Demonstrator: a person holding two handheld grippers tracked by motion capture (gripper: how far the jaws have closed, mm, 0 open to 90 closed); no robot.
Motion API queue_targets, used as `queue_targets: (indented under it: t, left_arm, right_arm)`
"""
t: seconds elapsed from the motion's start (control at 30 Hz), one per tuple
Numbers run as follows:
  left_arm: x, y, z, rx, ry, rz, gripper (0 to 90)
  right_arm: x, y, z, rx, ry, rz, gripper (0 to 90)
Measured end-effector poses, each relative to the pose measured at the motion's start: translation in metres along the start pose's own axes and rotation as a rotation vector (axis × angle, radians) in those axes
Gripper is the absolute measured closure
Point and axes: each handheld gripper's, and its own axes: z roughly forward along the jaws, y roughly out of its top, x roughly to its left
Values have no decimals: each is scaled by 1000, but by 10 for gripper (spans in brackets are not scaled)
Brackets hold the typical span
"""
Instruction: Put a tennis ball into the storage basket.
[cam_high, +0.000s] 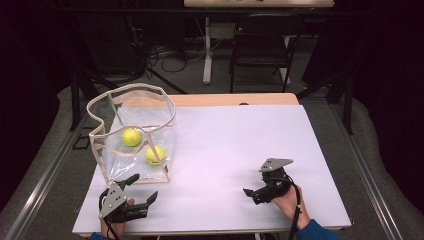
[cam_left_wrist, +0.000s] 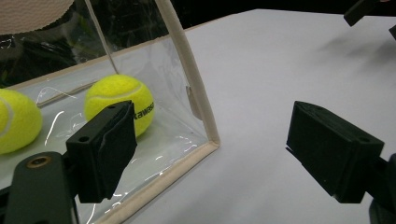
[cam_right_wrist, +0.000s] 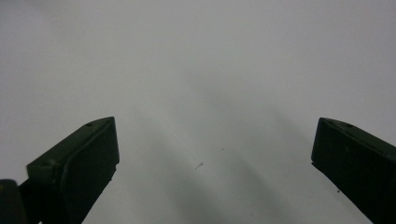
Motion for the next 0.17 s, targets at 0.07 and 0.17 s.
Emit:
queue_targets:
  t: [0.07, 0.17]
  left_arm:
    - [0, 0, 0, -1, 2, -3, 158]
    - [0, 0, 0, 1, 3, -2, 158]
  right_arm:
    - [0, -2, -2, -3, -7, 1, 2]
    - [-1, -5, -4, -12, -10, 9, 3]
